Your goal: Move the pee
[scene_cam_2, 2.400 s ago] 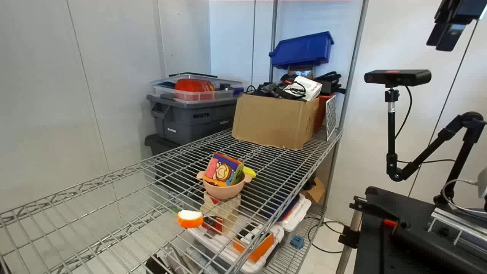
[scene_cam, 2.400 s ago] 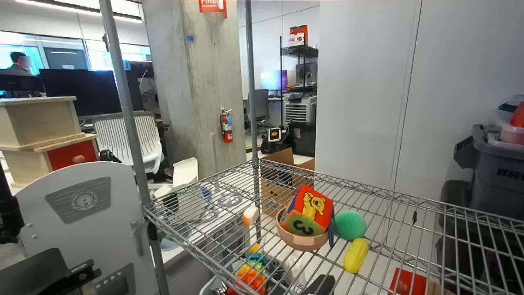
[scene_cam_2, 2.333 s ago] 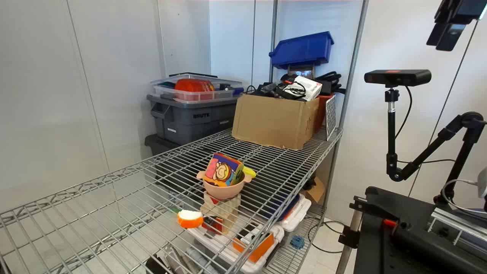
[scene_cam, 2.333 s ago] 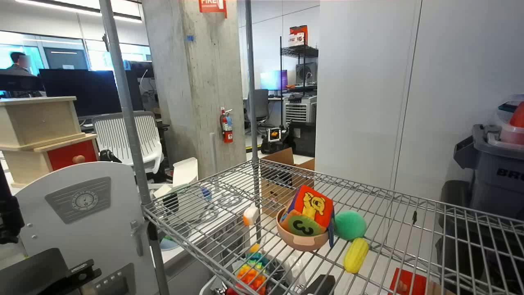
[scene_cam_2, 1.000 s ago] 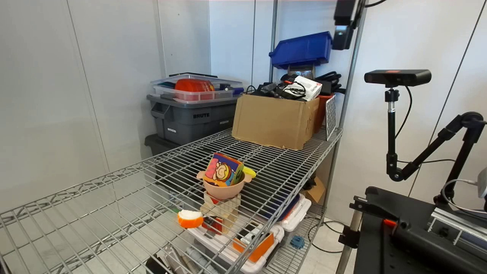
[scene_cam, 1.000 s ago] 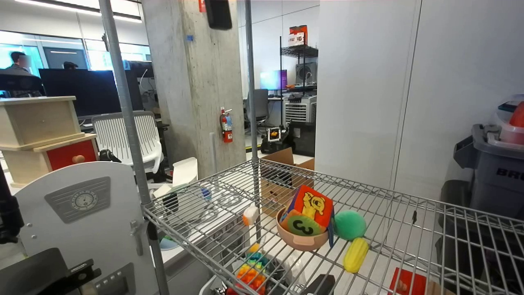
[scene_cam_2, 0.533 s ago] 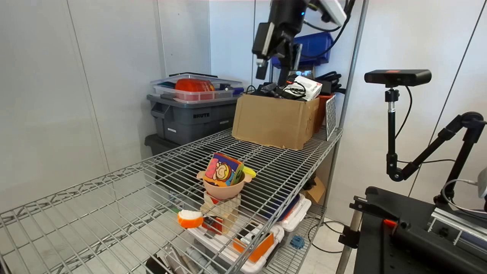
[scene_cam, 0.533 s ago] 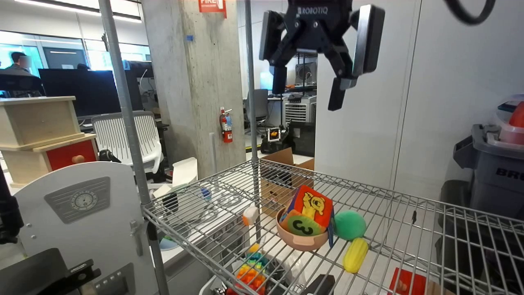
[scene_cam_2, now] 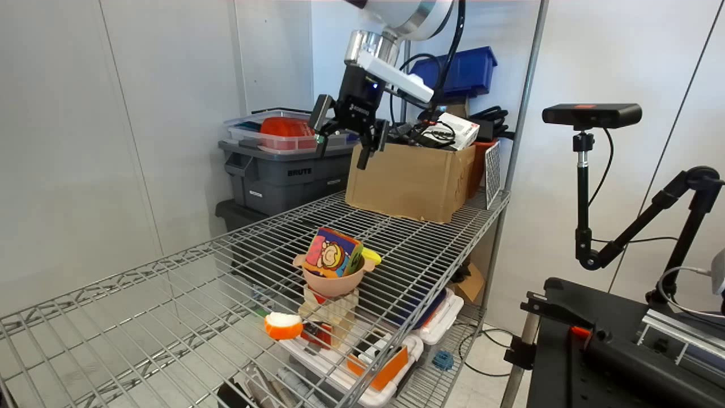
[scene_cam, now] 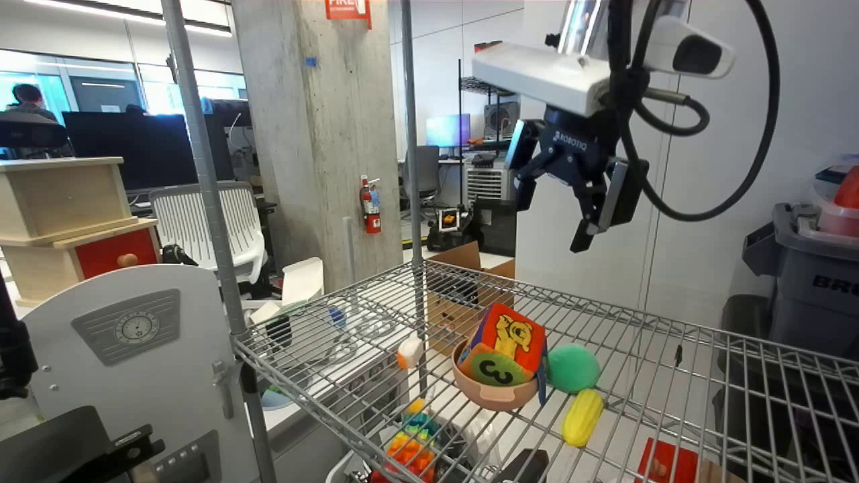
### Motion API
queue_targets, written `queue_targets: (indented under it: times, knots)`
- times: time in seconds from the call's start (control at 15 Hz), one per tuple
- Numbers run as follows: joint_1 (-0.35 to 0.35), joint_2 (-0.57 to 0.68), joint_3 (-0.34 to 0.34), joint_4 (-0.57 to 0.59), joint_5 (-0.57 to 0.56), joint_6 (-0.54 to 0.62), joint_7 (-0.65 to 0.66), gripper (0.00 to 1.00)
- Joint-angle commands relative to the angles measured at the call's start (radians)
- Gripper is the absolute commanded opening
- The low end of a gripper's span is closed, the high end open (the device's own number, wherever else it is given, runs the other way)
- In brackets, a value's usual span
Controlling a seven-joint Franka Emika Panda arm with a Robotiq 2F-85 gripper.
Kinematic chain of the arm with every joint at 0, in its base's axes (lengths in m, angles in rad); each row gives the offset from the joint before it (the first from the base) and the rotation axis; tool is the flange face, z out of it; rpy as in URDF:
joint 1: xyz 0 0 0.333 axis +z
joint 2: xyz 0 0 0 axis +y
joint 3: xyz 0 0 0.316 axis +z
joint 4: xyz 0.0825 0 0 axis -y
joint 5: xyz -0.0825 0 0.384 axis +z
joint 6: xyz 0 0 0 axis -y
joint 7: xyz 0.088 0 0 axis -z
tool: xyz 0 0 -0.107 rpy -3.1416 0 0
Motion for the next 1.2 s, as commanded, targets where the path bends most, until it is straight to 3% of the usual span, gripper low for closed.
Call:
queue_targets:
  times: [0.0, 0.47, 1.13]
  knots:
    - [-0.019, 0.189, 0.019, 0.248, -0.029, -0.054, 0.157, 1.00]
    - [0.024, 0.479, 0.001, 0.574, -0.112, -0.171, 0.449, 1.00]
    - [0.023, 0.752, -0.045, 0.991, -0.180, -0.438, 0.744, 1.00]
